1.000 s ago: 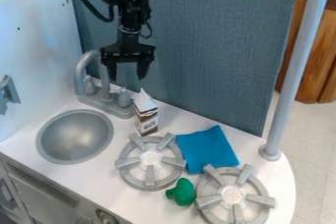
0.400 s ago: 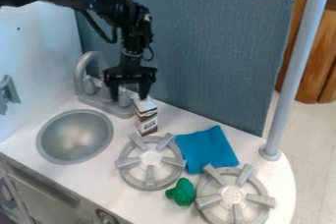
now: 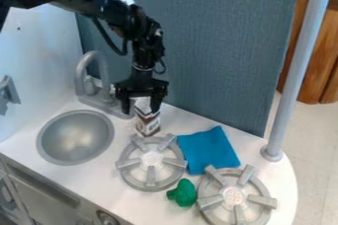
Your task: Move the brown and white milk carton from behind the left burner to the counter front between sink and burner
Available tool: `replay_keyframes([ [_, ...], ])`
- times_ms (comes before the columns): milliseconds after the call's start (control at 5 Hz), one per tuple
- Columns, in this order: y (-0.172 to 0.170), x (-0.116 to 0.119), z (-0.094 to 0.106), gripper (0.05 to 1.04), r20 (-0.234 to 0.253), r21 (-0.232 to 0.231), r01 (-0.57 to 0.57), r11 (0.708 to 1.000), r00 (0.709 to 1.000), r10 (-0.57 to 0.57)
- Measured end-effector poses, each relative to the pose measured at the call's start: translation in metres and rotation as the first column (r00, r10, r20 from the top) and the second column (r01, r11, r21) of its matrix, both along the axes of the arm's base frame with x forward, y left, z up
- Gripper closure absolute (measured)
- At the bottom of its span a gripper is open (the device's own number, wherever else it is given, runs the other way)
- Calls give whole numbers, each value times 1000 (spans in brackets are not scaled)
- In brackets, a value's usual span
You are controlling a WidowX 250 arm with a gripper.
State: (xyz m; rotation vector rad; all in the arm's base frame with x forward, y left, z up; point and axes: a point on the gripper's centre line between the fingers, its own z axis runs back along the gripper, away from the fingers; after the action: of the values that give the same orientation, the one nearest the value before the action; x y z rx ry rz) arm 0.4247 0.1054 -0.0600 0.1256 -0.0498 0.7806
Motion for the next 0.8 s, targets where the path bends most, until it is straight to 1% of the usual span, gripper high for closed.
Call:
replay_keyframes([
  [200, -3, 0, 0, 75, 11, -19, -8, 1000, 1000, 8],
  [400, -3, 8, 10, 75, 34, -29, -30, 999, 999, 31],
  [600, -7, 20, 22, 75, 72, -59, -53, 997, 996, 58],
  [800, -10, 27, 26, 75, 105, -90, -103, 991, 988, 112],
])
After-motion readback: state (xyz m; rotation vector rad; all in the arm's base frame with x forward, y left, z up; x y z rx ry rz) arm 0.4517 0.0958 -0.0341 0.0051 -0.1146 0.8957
